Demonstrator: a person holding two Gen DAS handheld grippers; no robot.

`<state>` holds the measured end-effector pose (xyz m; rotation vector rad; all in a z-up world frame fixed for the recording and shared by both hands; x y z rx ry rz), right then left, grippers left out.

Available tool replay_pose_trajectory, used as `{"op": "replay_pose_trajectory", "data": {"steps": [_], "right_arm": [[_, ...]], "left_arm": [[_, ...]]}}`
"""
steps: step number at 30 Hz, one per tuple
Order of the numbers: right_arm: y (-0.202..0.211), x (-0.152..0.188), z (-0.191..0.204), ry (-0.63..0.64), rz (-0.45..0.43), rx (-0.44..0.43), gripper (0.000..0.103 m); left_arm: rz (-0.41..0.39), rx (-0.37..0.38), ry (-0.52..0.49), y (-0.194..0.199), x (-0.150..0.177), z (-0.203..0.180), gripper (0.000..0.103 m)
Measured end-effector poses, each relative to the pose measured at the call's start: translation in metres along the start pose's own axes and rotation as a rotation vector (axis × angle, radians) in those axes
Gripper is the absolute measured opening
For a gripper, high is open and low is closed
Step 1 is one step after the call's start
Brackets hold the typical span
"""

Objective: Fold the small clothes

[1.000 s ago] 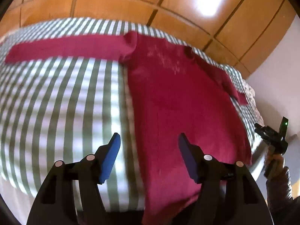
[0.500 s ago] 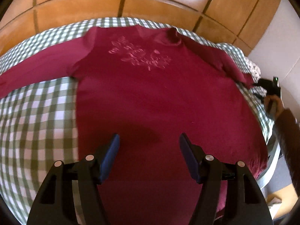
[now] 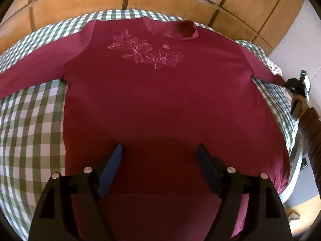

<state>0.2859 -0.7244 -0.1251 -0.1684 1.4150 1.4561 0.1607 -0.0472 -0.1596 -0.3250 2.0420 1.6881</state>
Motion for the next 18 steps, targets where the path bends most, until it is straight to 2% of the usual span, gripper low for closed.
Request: {"op": "replay_pose_trajectory", "data": {"steps": [4, 6, 8, 11, 12, 13, 15, 17, 18], "right_arm": [[-0.003, 0.017, -0.004, -0.007, 0.043, -0.018, 0.008], [0.008, 0.022, -0.003, 0.063, 0.047, 0.003, 0.008], [0.03, 0.025, -0.001, 0.087, 0.02, -0.016, 0.007], [0.077, 0.017, 0.012, 0.099, -0.073, -0.106, 0.007], [0.1, 0.019, 0.023, 0.128, -0.094, -0.187, 0.007], [0.109, 0.024, 0.029, 0.144, -0.088, -0.222, 0.007], [0.12, 0.051, 0.031, 0.197, -0.018, -0.238, 0.007], [0.115, 0.094, 0.022, 0.233, 0.105, -0.233, 0.007], [0.113, 0.108, 0.017, 0.241, 0.139, -0.223, 0.007]], "left_arm": [[-0.002, 0.01, -0.006, 0.005, -0.001, 0.0, 0.075], [-0.006, 0.017, -0.004, 0.008, -0.003, 0.002, 0.075], [-0.02, 0.029, 0.015, 0.013, -0.011, 0.007, 0.075], [-0.037, 0.036, 0.045, 0.018, -0.025, 0.016, 0.075], [-0.043, 0.037, 0.046, 0.019, -0.028, 0.017, 0.075], [-0.048, 0.035, 0.043, 0.018, -0.03, 0.016, 0.075], [-0.052, 0.049, 0.04, 0.018, -0.032, 0.012, 0.075], [-0.051, 0.064, 0.029, 0.018, -0.03, 0.004, 0.075], [-0.05, 0.069, 0.015, 0.018, -0.028, -0.001, 0.075]]}}
Point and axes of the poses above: each gripper's, at about its wrist camera, not at the fingertips, and y roughly against the way its jaws point, z to its left, x to its underside, the point moved 10 cm from there along -y, roughly the way its jaws point, and after that the axes turned 9 degrees about -x, right-handed, at the moved point
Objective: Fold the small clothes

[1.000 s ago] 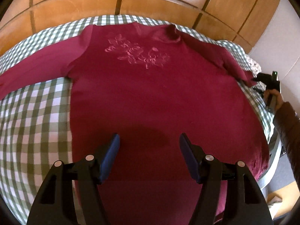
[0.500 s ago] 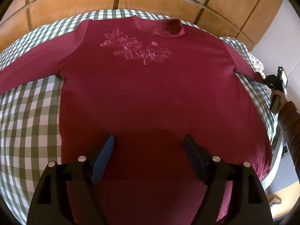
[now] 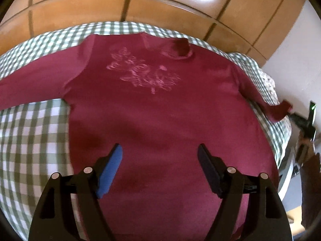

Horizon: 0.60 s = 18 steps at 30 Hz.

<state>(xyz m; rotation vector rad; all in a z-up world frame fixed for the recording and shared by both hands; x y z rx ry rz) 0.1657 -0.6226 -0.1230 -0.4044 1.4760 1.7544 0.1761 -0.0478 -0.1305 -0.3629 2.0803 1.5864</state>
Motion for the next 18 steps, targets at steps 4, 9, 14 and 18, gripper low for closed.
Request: {"op": "replay_pose_trajectory", "data": {"steps": [4, 9, 14, 18], "right_arm": [[-0.001, 0.069, -0.014, -0.043, 0.114, -0.016, 0.024], [0.037, 0.061, -0.037, -0.088, 0.019, 0.06, 0.046], [0.019, -0.017, 0.023, 0.022, -0.056, -0.076, 0.063], [-0.046, -0.059, 0.09, 0.131, 0.034, -0.173, 0.07]], "left_arm": [[0.015, 0.012, -0.043, -0.003, 0.009, -0.013, 0.075], [0.021, 0.013, -0.051, -0.003, 0.011, -0.014, 0.075], [0.024, 0.007, -0.014, -0.004, 0.012, -0.011, 0.075], [0.031, -0.001, 0.009, -0.003, 0.018, -0.009, 0.075]]}}
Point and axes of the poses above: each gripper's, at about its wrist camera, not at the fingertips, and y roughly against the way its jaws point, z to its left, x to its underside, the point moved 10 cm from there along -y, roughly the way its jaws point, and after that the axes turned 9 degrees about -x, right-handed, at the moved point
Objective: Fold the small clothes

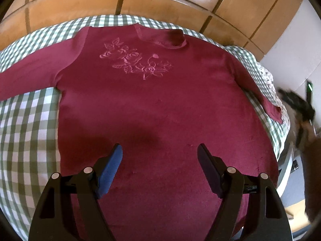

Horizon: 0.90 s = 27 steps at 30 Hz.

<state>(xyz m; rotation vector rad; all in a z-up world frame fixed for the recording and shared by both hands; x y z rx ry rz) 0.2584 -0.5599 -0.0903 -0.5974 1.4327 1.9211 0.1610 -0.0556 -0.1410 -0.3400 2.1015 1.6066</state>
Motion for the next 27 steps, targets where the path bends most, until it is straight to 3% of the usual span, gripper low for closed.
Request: {"op": "replay_pose_trajectory", "data": {"steps": [4, 5, 7, 9, 10, 13, 14, 17, 19, 22, 23, 27], "right_arm": [[-0.081, -0.017, 0.024, 0.076, 0.173, -0.015, 0.076], [-0.102, -0.013, 0.026, 0.087, 0.247, -0.031, 0.077], [-0.121, -0.001, 0.02, 0.134, 0.307, 0.013, 0.077], [-0.138, 0.015, 0.026, 0.145, 0.41, -0.042, 0.068], [-0.139, 0.016, 0.027, 0.168, 0.413, -0.039, 0.065], [-0.138, 0.019, 0.044, 0.224, 0.429, -0.088, 0.023], [-0.138, 0.019, 0.048, 0.246, 0.43, -0.085, 0.008], [-0.134, 0.008, 0.065, 0.353, 0.373, -0.012, 0.007], [-0.117, -0.011, 0.069, 0.344, 0.258, 0.04, 0.007], [-0.08, -0.049, 0.072, 0.391, 0.008, 0.196, 0.007], [-0.08, -0.051, 0.069, 0.385, -0.017, 0.239, 0.007], [-0.111, -0.033, 0.064, 0.393, 0.028, 0.313, 0.011]], "left_arm": [[0.004, -0.009, 0.003, 0.001, 0.002, 0.003, 0.075], [0.005, -0.011, 0.003, 0.001, 0.002, 0.004, 0.075], [0.009, -0.012, 0.014, 0.001, 0.002, 0.008, 0.075], [0.019, -0.013, 0.031, -0.001, 0.002, 0.012, 0.075], [0.025, -0.012, 0.041, -0.003, 0.002, 0.012, 0.075], [0.038, -0.007, 0.048, -0.009, 0.001, 0.013, 0.075], [0.039, -0.005, 0.048, -0.01, 0.001, 0.012, 0.077], [0.036, 0.002, 0.045, -0.012, -0.001, 0.009, 0.078], [0.034, 0.006, 0.047, -0.011, -0.001, 0.009, 0.078], [0.031, 0.012, 0.056, -0.011, 0.0, 0.01, 0.078], [0.03, 0.014, 0.06, -0.011, 0.001, 0.011, 0.078], [0.026, 0.012, 0.058, -0.011, -0.001, 0.01, 0.078]]}}
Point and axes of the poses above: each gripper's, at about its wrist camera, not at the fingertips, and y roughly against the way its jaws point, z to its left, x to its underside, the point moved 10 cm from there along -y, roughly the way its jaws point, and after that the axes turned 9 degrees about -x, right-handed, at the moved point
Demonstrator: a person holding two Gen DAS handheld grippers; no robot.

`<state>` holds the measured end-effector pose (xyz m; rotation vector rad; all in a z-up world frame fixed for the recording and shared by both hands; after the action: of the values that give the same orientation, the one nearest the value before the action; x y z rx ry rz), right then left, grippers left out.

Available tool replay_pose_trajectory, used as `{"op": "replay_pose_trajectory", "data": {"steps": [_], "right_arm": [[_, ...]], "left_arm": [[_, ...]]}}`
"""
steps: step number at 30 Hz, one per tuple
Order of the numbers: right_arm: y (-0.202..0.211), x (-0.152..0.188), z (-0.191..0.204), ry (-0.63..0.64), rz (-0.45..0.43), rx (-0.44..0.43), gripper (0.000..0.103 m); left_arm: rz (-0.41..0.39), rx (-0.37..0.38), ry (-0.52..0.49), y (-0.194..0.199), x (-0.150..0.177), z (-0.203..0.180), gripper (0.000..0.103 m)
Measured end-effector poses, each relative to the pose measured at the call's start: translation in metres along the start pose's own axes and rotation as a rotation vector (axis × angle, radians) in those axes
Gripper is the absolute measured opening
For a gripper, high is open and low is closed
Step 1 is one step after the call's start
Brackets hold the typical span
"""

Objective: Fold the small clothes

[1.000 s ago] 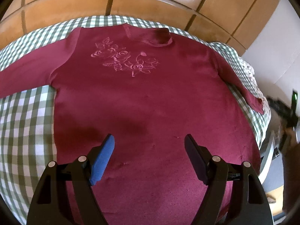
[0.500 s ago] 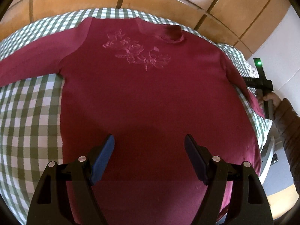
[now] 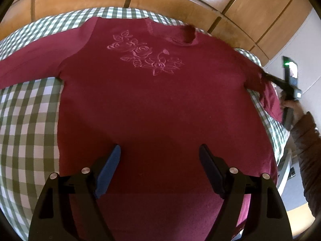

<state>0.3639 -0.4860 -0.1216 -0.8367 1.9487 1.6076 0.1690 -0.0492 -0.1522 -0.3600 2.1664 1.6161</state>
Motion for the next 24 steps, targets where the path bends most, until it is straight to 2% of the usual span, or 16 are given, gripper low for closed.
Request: {"op": "replay_pose_trajectory", "data": {"steps": [1, 2, 3, 6, 8, 10, 14, 18, 21, 24], "right_arm": [[-0.003, 0.007, -0.004, -0.024, 0.019, -0.002, 0.015], [-0.014, 0.012, -0.003, -0.058, 0.035, -0.002, 0.03], [-0.012, 0.021, -0.007, -0.079, 0.046, 0.005, 0.051], [-0.013, 0.031, -0.02, -0.154, 0.044, 0.016, 0.071], [0.002, 0.041, -0.04, -0.239, 0.022, 0.018, 0.08], [0.023, 0.053, -0.058, -0.345, -0.006, -0.01, 0.081], [0.07, 0.104, -0.102, -0.663, -0.057, -0.124, 0.08], [0.097, 0.17, -0.139, -0.943, -0.075, -0.196, 0.07], [0.092, 0.197, -0.155, -1.065, -0.075, -0.234, 0.066], [0.087, 0.193, -0.163, -1.129, -0.109, -0.268, 0.065]], "left_arm": [[0.0, 0.002, 0.003, 0.001, 0.0, 0.0, 0.078], [-0.001, 0.004, 0.007, 0.002, 0.0, 0.001, 0.078], [0.0, 0.004, 0.012, 0.003, 0.0, 0.002, 0.078], [-0.011, -0.002, 0.028, 0.008, 0.001, 0.005, 0.078], [-0.024, -0.01, 0.031, 0.013, 0.002, 0.009, 0.078], [-0.032, -0.014, 0.037, 0.016, 0.003, 0.011, 0.079], [-0.055, -0.039, 0.043, 0.02, 0.005, 0.016, 0.08], [-0.051, -0.053, 0.058, 0.019, 0.01, 0.021, 0.081], [-0.053, -0.065, 0.054, 0.021, 0.012, 0.021, 0.081], [-0.062, -0.085, 0.044, 0.025, 0.014, 0.021, 0.081]]}}
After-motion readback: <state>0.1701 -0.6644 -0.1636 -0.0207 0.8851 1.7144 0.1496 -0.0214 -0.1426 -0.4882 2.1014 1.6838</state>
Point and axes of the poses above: each gripper's, at about its wrist camera, not at the fingertips, and y roughly against the way its jaws point, z to its left, x to its underside, the point moved 10 cm from there along -y, roughly the way its jaws point, and after that the axes turned 9 degrees about -x, right-handed, at the moved point
